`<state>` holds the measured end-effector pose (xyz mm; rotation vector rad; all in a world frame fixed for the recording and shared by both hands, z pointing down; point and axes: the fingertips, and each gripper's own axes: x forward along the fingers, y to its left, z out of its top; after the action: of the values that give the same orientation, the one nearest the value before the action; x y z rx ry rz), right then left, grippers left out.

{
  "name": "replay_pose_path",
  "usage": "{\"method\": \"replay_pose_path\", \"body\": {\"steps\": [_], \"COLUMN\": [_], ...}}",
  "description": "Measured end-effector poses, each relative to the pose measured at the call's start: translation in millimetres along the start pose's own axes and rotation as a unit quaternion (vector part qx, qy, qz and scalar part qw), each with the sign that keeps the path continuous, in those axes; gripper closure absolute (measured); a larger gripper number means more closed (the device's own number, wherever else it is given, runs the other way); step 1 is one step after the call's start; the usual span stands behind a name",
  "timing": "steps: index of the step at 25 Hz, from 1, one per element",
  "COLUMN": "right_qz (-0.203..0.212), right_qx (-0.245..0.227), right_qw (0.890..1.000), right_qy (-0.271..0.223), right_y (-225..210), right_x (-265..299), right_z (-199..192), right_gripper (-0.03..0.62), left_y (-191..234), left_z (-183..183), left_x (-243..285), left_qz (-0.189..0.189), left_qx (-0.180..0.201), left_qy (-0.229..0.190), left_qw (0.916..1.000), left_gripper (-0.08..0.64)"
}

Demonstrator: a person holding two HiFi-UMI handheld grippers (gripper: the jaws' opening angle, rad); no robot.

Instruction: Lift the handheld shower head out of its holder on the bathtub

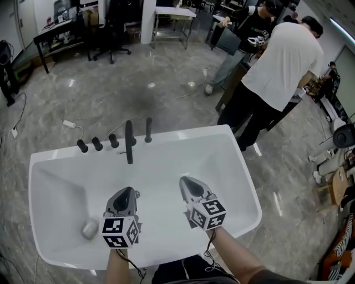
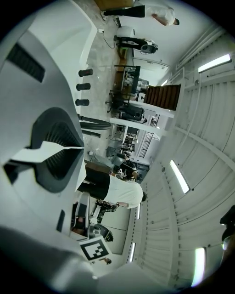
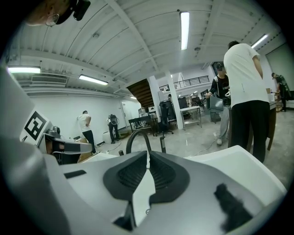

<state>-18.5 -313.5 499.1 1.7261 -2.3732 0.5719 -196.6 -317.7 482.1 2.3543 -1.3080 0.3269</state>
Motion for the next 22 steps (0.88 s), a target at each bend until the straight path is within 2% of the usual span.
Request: {"method": "replay_pose_path", "body": {"steps": [9,12,18,22], "right_qz": [0.026,0.037,0.052,0.065], "right_qx": [0.015,0.027,0.009,-0.002], "right_qw": [1.0,0.999,0.998,0.997], "right_qy": [-0.002,0.006,0.028,0.033], "right_y": [-28.8,-42.2,-69.3,-74.7], "right_x": [43.8,56.5,84.7,113.1], "right_z": [7.7,6.4,-0.5,-3.8], "right_gripper": [0.561,0.561,0.561,0.561], "left_y": [1.2,0.8,0.1,9.2], "left_z": [11.2,5.9,7.0,7.6], "left_x": [24.0,30.8,49.2,64.6], "left_qz": [0.039,0.058,0.082,0.094], "left_qx": [-0.004,-0.02,-0.038,-0.031], "left_qy": [-0.007,-0.002,-0.012,-0.013], "left_qw": [0.9992,0.9981,0.9958,0.995], "left_gripper": [0.537,0.537,0.537,0.537]}}
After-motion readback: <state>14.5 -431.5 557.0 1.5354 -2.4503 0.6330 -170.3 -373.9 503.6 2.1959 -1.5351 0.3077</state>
